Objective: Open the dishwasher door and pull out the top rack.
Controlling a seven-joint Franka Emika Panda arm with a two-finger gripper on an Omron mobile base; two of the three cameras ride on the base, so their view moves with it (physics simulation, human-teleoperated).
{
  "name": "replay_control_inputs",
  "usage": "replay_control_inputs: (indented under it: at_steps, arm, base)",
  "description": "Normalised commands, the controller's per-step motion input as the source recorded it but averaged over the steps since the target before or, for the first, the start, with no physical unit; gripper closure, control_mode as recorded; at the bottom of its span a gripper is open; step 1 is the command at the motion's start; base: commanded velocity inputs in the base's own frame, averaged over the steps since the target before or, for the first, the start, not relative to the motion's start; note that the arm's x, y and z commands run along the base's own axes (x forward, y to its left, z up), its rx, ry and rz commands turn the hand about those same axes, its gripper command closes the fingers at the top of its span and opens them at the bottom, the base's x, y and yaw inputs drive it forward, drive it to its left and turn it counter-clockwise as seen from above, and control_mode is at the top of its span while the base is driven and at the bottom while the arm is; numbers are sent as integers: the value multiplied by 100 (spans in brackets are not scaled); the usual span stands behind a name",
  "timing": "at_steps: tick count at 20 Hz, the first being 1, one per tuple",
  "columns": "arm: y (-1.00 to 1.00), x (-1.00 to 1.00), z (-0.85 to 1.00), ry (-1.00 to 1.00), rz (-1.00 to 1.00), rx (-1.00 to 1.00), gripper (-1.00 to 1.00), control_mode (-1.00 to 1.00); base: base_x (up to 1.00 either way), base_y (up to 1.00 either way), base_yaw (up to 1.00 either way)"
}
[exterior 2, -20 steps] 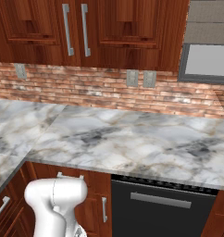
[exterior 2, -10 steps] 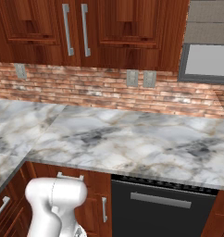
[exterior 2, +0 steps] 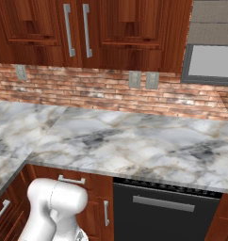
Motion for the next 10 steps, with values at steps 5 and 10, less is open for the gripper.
replay_control_inputs:
  at_steps: [5, 10]
  arm:
    - [-2, 24, -14, -1, -9, 0, -100, -100]
    - [0, 20, -20, -2, -8, -1, -100, -100]
  base:
    - [0, 0, 0]
    - [0, 0, 0]
